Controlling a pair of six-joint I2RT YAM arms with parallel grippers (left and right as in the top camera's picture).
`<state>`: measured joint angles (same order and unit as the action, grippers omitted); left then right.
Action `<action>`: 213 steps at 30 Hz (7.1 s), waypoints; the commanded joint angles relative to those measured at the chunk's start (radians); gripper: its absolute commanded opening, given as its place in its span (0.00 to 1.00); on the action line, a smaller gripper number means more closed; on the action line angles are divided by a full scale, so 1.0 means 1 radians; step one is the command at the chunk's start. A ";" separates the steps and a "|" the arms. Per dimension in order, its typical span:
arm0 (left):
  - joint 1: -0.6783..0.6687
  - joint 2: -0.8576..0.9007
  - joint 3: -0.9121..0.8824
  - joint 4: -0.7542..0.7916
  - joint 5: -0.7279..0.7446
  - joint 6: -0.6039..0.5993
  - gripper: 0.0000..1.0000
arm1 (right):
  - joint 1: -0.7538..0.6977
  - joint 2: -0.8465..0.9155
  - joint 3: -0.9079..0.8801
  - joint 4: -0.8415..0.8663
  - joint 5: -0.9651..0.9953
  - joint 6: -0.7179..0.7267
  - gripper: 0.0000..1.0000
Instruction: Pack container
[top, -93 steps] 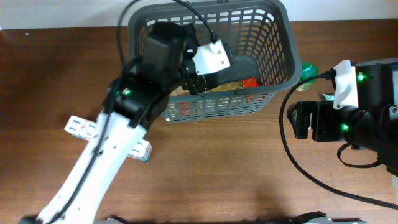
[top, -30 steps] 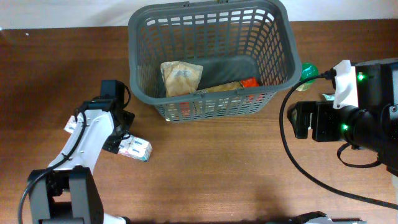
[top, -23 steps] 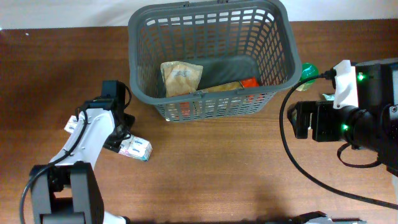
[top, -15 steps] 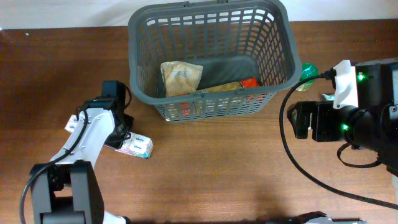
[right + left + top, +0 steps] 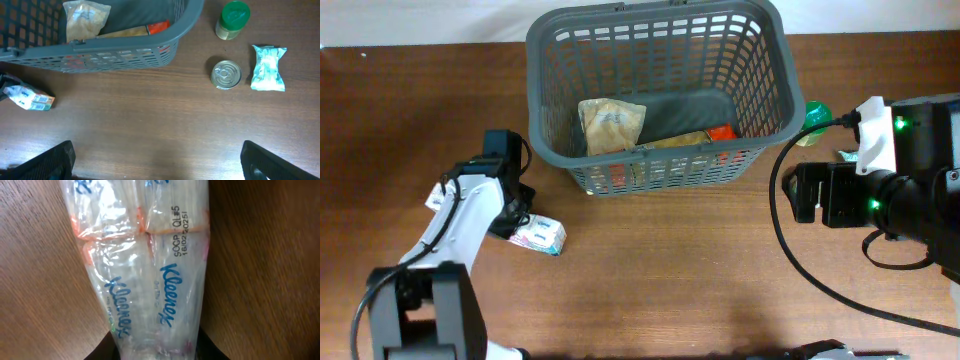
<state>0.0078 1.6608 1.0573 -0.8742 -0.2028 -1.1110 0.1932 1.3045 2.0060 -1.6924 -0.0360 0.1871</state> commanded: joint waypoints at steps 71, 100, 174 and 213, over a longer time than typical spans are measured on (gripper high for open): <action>-0.447 -0.374 0.758 -0.119 0.076 1.398 0.99 | -0.005 0.001 0.000 -0.004 -0.009 0.001 0.99; -0.097 -0.697 0.552 -0.609 0.443 1.387 0.99 | -0.005 0.001 0.000 -0.004 -0.009 0.001 0.99; -0.097 -0.756 0.800 -0.813 0.334 1.412 0.99 | -0.659 0.469 -0.748 1.017 -0.032 -0.288 0.96; -0.097 -0.756 0.800 -0.813 0.334 1.412 0.99 | -0.658 0.653 -0.747 1.143 0.040 -0.377 0.30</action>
<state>-0.0948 0.9012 1.8481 -1.6867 0.1379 0.2890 -0.4625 1.9480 1.2594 -0.5514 -0.0013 -0.2085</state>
